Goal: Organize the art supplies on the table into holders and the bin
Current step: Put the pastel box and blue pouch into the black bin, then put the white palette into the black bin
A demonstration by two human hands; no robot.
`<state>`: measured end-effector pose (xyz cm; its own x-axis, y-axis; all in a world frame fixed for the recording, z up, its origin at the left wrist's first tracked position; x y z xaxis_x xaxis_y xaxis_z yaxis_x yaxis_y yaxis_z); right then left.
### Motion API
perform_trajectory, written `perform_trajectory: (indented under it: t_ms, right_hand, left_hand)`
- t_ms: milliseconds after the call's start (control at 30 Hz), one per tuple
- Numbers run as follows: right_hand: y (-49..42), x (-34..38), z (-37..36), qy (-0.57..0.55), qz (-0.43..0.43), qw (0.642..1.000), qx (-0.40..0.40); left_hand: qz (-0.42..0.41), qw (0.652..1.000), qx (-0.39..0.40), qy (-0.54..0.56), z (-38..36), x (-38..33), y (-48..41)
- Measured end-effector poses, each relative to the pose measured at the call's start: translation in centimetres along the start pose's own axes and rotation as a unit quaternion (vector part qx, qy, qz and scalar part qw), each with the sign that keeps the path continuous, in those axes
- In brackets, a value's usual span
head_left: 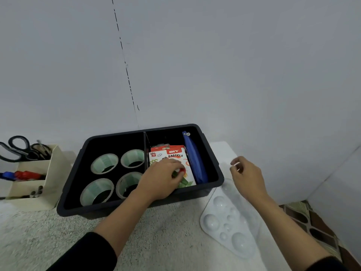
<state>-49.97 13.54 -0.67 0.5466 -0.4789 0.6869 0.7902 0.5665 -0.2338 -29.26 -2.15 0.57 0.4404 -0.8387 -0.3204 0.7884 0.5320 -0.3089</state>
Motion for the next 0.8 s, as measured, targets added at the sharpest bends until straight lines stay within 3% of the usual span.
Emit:
perform_trajectory:
  t_ms: [133,267,367,500,633,800]
  right_hand:
    - [1.1,-4.2,-1.2,0.2,-0.012,0.958,0.203]
    - [1.2,-4.6,-1.1,0.264,0.033,0.943,0.199]
    - [0.5,-4.7,-1.1,0.253,0.012,0.942,0.218]
    - [0.0,-4.2,-0.6,0.159,-0.029,0.958,0.237]
    - [0.3,-1.9,1.5,0.08,0.006,0.969,0.232]
    - [0.6,1.6,4.7,0.026,0.095,0.956,0.276]
  left_hand:
    - [0.004,1.0,-0.018,0.0,-0.1,0.1,0.2]
    - [0.009,1.0,-0.019,-0.005,-0.1,0.0,0.1]
    - [0.015,1.0,-0.011,-0.006,-0.2,0.0,0.2]
    - [0.015,1.0,-0.011,-0.011,-0.3,-0.1,0.2]
    - [0.02,1.0,-0.016,-0.01,-0.2,-0.1,0.2]
    - [0.018,1.0,-0.015,0.001,-0.3,0.0,0.1]
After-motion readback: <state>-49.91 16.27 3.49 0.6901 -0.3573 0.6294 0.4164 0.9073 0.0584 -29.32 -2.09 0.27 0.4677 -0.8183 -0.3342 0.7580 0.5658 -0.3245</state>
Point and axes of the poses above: each hand's wrist, its own y-axis away from the middle knuckle, its own z-axis out of the back of the hand, x = y × z, the point moved 3 cm from there along -y, towards the middle knuckle, and after that the axes turned 6 degrees about -x, right-handed, at the moved point
